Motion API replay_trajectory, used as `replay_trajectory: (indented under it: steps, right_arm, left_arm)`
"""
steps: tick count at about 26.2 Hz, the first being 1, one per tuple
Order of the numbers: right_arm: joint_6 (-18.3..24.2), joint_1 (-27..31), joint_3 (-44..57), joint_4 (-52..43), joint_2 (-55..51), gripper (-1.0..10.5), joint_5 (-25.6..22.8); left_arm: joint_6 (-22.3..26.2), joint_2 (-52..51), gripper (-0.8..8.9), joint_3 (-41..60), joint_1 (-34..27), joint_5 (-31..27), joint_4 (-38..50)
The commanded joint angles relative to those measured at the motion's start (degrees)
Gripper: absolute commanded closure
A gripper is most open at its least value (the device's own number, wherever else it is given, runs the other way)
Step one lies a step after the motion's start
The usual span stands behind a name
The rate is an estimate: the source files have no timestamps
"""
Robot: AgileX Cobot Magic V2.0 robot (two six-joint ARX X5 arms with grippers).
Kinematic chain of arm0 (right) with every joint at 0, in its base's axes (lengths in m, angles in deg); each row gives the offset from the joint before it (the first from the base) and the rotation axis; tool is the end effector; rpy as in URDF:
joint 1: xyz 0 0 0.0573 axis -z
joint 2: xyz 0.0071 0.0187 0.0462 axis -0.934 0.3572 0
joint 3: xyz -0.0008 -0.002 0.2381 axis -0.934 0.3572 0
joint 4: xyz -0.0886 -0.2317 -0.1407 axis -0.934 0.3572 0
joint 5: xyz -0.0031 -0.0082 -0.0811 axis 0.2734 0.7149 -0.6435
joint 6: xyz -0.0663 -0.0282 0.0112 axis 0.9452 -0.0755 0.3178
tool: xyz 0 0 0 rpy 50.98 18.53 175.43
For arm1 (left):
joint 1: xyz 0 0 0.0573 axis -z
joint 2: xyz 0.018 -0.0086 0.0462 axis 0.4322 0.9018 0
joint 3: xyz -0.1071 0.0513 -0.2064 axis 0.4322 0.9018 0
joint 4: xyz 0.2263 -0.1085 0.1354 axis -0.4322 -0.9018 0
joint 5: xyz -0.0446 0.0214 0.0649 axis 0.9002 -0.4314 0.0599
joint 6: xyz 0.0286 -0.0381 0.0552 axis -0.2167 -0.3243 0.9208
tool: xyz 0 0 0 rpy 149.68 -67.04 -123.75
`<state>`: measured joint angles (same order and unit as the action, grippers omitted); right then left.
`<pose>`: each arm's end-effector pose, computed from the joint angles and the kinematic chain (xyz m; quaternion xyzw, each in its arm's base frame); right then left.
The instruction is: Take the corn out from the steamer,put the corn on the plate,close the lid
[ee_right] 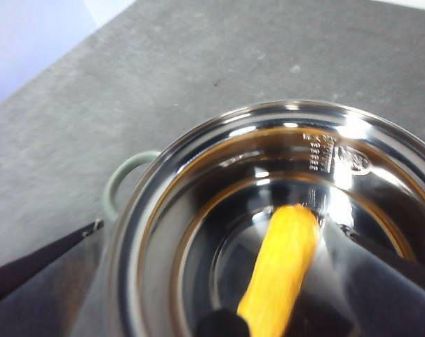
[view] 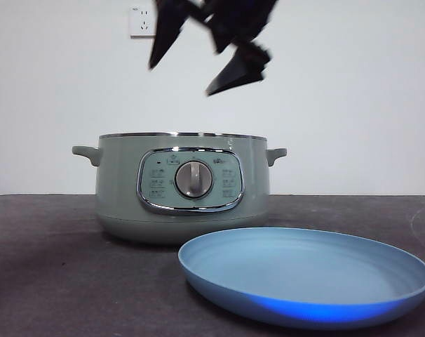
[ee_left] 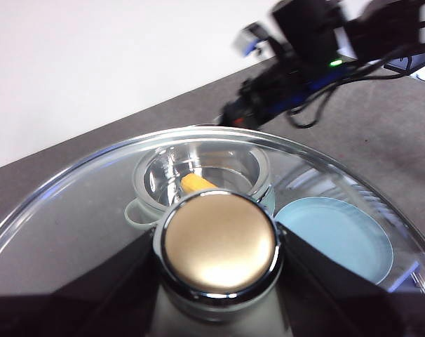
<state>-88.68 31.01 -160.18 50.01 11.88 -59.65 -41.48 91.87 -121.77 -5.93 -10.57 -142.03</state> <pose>0.3567 0.2868 0.2608 -0.0220 0.2841 0.3429 0.8951 0.0756 -0.0398 0.4318 0.0881 0.1394 -0.2828 0.9449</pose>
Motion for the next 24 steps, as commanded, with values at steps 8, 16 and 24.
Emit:
replay_trajectory:
  steps: [8,16,24]
  right_arm:
    - [-0.79,-0.55,-13.7,2.25,18.43,3.5,-4.87]
    - [-0.44,-0.5,-13.7,5.03,23.41,3.6,-9.11]
    - [-0.11,-0.61,-13.7,7.06,24.65,9.6,-7.72]
  left_arm:
    - [-0.37,-0.48,8.19,-0.33,0.22,0.07,2.95]
    - [-0.7,-0.48,8.19,-0.33,0.96,0.04,2.95]
    - [-0.72,-0.48,8.19,-0.33,0.96,-0.02,2.99]
